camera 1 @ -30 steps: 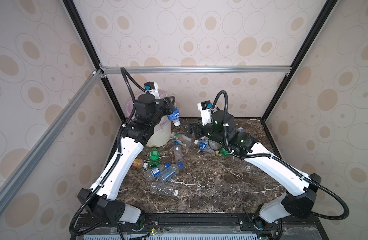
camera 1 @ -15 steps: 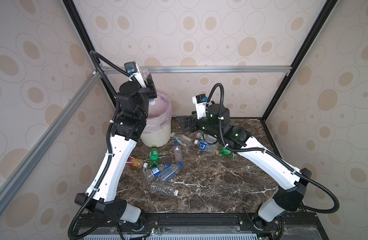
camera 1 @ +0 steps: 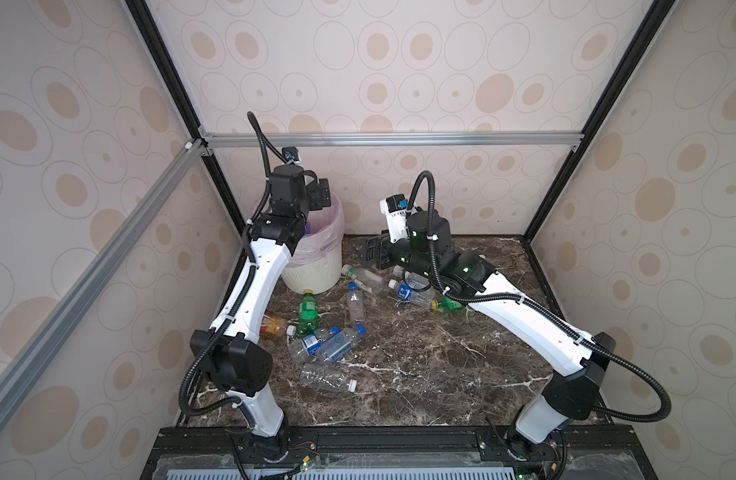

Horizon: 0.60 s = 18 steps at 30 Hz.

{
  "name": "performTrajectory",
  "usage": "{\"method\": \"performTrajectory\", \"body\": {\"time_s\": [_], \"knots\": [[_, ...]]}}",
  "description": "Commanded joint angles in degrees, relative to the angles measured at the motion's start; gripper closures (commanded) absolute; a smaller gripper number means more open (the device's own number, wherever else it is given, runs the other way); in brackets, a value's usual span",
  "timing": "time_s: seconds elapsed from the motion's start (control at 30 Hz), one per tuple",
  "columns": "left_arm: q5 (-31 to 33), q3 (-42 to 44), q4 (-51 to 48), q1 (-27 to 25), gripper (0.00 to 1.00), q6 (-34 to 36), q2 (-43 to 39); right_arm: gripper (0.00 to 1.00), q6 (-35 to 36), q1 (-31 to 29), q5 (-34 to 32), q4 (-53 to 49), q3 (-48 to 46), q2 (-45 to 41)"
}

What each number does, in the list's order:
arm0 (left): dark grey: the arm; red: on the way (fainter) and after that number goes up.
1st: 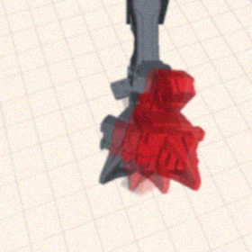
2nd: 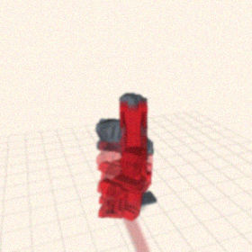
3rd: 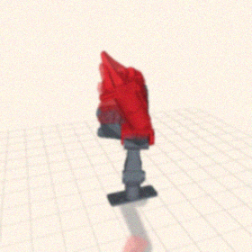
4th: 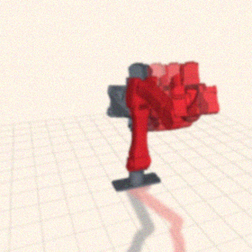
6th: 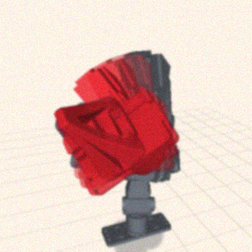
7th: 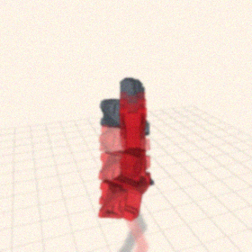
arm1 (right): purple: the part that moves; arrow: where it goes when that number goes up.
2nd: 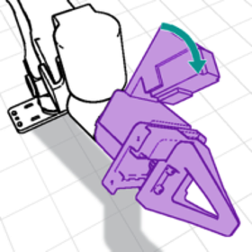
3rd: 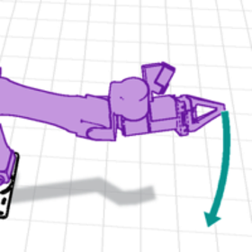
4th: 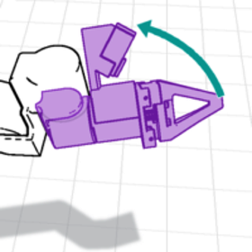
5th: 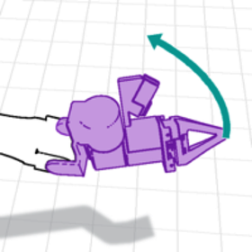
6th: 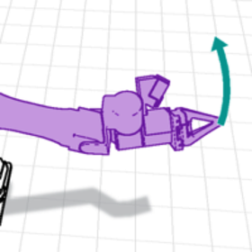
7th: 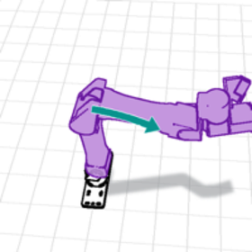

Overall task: Throw the plastic bottles in the bin
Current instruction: 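Lower the left gripper back to the bottle pile while the right gripper withdraws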

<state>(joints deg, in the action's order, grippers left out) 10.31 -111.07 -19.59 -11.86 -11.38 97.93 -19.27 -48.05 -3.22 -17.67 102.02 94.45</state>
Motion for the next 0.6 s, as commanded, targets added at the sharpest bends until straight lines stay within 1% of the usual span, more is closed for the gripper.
{"method": "performTrajectory", "body": {"time_s": [0.0, 0.3, 0.57], "knots": [[-2.6, -3.0, -1.6, -0.1, 0.01, -1.6, -3.4, 0.00, -1.1, -0.4, 0.0, 0.7, -1.8, -1.6], [-6.5, 0.7, -3.0, -0.5, 0.01, -4.9, -6.2, 0.00, -1.4, -0.2, -1.1, 1.0, -5.0, -3.6], [-11.1, 4.3, -4.4, -2.4, 0.01, -8.7, -8.3, 0.00, -1.3, 0.0, -1.6, 0.4, -8.6, -5.4]]}}
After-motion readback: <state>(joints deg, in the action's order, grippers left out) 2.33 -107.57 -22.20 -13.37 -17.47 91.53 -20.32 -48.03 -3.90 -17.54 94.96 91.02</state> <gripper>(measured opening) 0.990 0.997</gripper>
